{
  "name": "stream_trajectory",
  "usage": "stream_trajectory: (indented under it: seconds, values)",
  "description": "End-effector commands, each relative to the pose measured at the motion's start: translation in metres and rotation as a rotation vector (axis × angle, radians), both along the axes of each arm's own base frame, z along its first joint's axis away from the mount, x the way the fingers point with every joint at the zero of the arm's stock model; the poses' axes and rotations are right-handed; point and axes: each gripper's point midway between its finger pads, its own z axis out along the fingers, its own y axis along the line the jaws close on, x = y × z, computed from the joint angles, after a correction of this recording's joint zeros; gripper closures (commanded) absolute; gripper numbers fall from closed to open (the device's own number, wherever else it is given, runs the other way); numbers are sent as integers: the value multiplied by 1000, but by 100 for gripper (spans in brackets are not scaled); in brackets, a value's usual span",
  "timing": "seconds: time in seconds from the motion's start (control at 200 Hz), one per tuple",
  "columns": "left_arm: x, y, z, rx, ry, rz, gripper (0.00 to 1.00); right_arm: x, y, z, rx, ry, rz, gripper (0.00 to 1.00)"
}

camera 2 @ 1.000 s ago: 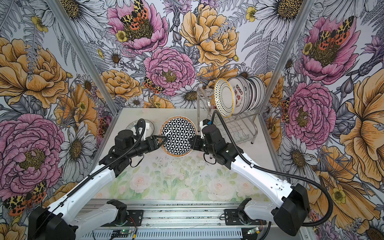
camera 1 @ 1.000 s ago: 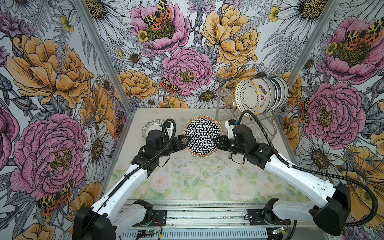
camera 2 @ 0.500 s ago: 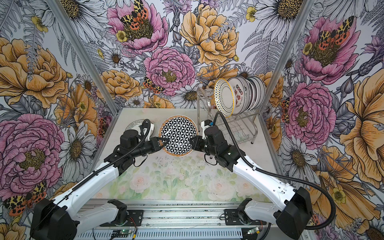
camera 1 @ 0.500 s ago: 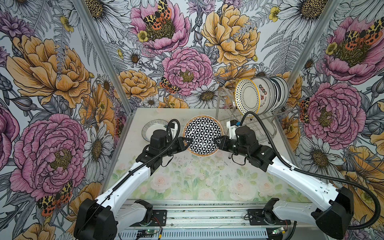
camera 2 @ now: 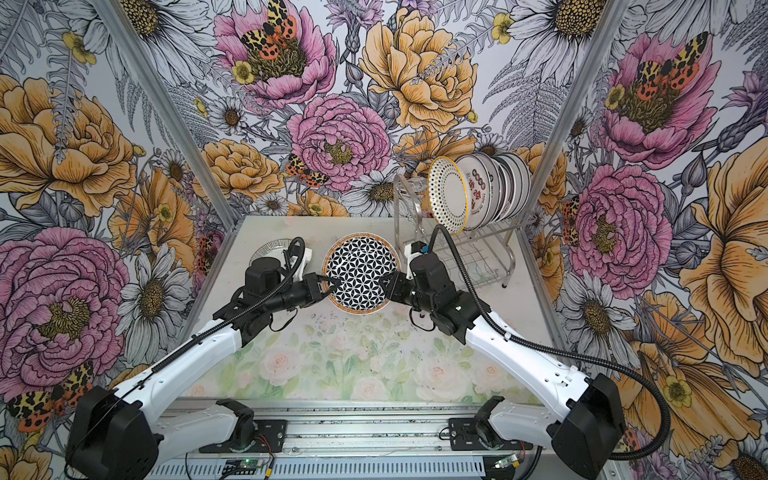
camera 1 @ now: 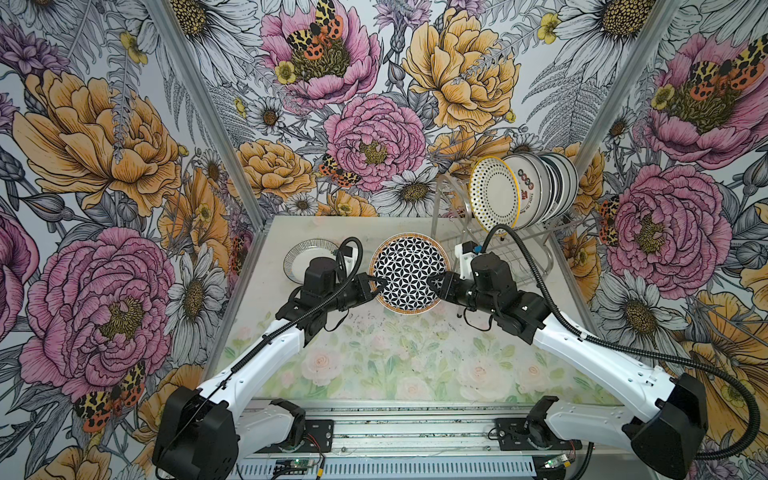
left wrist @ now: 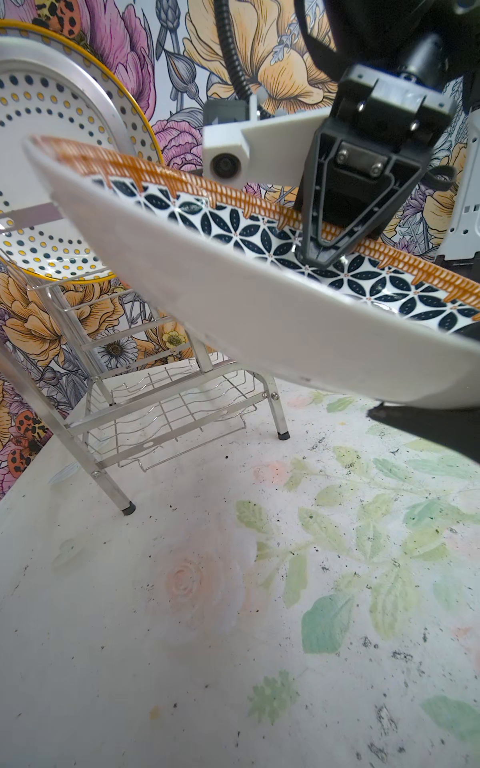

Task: Unload the plates from the dish rack
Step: 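Close the left gripper on the plate rim and open the right gripper, then lower the plate to the table with the left gripper while the right arm withdraws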

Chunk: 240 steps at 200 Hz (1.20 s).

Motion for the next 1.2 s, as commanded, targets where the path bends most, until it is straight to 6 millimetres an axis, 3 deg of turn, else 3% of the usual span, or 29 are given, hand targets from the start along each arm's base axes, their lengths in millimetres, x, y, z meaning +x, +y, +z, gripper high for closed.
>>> stream_trajectory:
  seconds: [0.0, 0.235, 0.475, 0.836, 1.196]
  values:
    - [1, 3, -3, 38, 1, -3, 100, -2, 11, 69, 150, -195, 46, 57]
    - [1, 18, 4, 40, 0, 27, 100, -3, 0, 61, 140, -193, 31, 40]
    - [9, 59, 12, 38, 10, 122, 100, -6, -22, 48, 101, -169, 30, 33]
    - [35, 140, 3, 107, 60, 318, 100, -27, -36, -25, -116, -41, 120, 27]
    - [71, 191, -30, 240, 129, 457, 100, -29, -72, -85, -368, 70, 17, 22]
